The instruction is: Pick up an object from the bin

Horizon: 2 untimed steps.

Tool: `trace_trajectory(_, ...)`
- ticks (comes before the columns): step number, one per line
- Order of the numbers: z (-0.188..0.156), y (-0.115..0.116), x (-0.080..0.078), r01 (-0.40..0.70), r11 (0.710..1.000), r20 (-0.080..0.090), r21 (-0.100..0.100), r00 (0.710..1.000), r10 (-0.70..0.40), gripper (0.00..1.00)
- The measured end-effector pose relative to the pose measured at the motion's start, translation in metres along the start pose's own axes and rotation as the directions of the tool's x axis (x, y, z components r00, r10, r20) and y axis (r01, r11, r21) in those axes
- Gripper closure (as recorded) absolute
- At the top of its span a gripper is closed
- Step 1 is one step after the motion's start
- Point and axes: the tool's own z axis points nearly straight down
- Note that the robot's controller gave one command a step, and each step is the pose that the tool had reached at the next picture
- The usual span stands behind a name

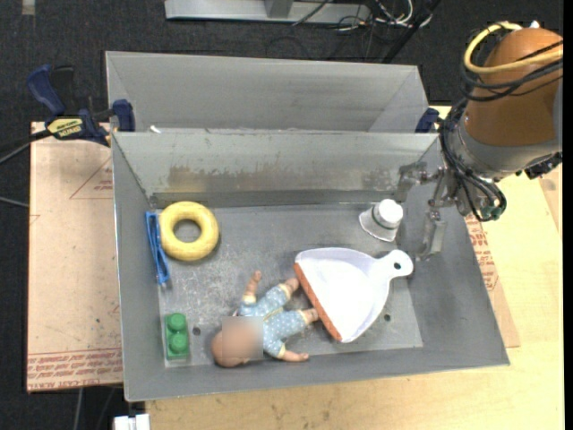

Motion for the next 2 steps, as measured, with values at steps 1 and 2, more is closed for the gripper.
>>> trace_trajectory(1,-0.005,0.0,-0.001,0.002,1.0,0.008,0.001,1.0,-0.002,0.0)
trace_trajectory(2,0.035,0.0,0.001,0.024,1.0,0.014,0.002,1.0,-0.025,0.0)
